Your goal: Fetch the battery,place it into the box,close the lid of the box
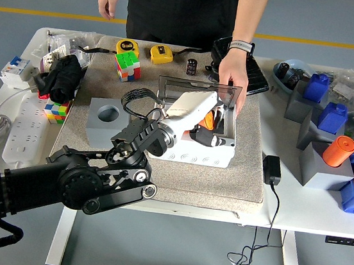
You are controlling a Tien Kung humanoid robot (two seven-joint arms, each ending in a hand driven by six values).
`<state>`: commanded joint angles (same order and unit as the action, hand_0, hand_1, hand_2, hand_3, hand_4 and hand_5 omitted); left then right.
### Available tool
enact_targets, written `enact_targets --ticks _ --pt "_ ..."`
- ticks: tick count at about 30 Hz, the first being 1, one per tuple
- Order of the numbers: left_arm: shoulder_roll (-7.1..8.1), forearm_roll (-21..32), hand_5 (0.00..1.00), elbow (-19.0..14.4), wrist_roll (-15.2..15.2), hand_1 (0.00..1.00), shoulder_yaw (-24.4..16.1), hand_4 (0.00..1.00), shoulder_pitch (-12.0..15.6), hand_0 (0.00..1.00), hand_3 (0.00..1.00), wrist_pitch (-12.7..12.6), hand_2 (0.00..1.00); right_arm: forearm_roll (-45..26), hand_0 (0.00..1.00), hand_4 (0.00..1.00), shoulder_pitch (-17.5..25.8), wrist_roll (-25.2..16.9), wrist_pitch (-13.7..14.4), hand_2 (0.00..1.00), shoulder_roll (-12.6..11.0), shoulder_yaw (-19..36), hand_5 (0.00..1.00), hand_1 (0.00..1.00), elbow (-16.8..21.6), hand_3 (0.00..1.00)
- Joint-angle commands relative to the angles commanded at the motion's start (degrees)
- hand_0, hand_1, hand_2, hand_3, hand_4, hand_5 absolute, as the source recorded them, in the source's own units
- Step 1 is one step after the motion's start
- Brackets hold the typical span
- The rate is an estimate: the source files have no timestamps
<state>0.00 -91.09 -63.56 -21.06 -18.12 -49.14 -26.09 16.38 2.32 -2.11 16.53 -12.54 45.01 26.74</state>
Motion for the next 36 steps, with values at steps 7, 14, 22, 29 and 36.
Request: enact_targets --ticks 7,14,22,29,36 --pt "0.00 1.9 0.140 3.7 3.7 0.086 2.1 0.997 -2.0 0.115 0.215 -1.1 0.123 -0.1 0.603 0.957 0.0 0.0 0.0 0.643 0.0 -0.2 0.515 0.626 -0.1 0.561" --pt "0.00 6.6 0.185 7.1 10.1 0.097 4.1 0.998 -2.8 0.134 0.224 -1.5 0.128 -0.1 0.603 0.956 -0.1 -0.1 0.1 0.643 -0.1 -0.3 0.514 0.626 0.0 0.561" --pt "0.00 8.6 0.292 9.5 15.2 0.176 5.6 0.998 -3.1 0.211 0.271 -1.7 0.194 0.0 0.603 0.956 -0.1 -0.2 0.1 0.643 0.0 -0.3 0.512 0.624 0.1 0.559" --pt "0.00 6.9 0.279 10.6 15.0 0.297 5.9 0.998 -3.0 0.263 0.315 -1.2 0.271 0.3 0.603 0.956 -0.1 -0.3 0.4 0.642 0.0 0.1 0.512 0.624 0.4 0.559" --pt "0.00 5.4 0.291 11.2 15.1 0.383 6.1 0.998 -2.8 0.314 0.351 -1.2 0.319 0.3 0.603 0.956 0.0 -0.4 0.5 0.642 0.0 0.1 0.512 0.624 0.4 0.560"
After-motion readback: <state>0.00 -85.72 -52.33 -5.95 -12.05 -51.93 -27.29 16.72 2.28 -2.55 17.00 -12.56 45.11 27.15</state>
